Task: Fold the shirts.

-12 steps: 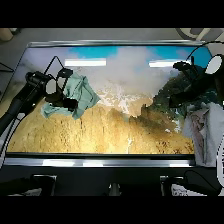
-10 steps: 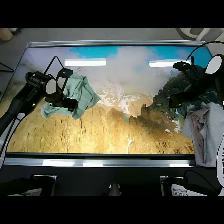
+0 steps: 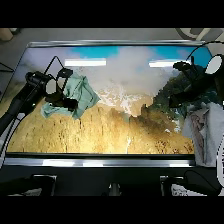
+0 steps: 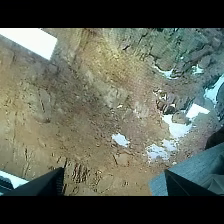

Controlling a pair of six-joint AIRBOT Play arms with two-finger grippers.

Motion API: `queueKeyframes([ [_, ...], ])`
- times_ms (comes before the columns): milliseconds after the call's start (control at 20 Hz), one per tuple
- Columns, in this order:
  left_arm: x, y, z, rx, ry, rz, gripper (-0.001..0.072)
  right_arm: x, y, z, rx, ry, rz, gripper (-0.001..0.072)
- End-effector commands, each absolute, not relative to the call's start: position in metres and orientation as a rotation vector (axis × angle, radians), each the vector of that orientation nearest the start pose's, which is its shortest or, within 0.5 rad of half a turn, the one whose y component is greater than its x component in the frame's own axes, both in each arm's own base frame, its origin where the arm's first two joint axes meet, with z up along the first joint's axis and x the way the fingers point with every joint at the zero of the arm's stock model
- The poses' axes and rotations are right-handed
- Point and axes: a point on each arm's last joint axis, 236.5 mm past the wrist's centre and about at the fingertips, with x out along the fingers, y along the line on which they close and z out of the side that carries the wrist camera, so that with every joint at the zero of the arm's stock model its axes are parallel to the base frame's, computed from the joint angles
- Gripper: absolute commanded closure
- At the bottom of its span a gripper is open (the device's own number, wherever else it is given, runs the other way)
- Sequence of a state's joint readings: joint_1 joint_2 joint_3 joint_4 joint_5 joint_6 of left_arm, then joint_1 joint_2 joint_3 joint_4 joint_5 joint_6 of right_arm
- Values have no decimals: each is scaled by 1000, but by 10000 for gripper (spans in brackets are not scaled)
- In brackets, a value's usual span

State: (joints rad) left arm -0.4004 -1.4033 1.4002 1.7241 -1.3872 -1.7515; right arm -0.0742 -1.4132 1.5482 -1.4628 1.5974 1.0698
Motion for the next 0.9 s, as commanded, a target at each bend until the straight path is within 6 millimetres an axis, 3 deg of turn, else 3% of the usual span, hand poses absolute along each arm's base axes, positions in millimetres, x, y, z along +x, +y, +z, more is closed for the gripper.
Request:
queueKeyframes([
  [0, 374, -120, 32, 251, 1346, -105, 94, 375, -2, 68, -279, 1409, 392, 36],
  [100, 375, -120, 33, 238, 1344, -96, 94, 377, -2, 68, -279, 1403, 391, 36],
  [400, 403, -135, 40, 206, 1215, -136, 93, 417, -5, 76, -299, 1236, 338, 36],
  [500, 434, -147, 52, 184, 1072, -170, 92, 430, -6, 81, -306, 1181, 319, 36],
  [550, 454, -152, 58, 166, 994, -180, 26, 436, -6, 83, -309, 1153, 310, 36],
  [600, 473, -149, 59, 147, 966, -167, 19, 441, -7, 85, -311, 1132, 304, 36],
  [700, 504, -129, 42, 110, 1025, -112, 7, 446, -7, 85, -311, 1116, 300, 36],
  [850, 542, -101, -5, 11, 1152, -53, -13, 448, -7, 77, -307, 1131, 304, 36],
])
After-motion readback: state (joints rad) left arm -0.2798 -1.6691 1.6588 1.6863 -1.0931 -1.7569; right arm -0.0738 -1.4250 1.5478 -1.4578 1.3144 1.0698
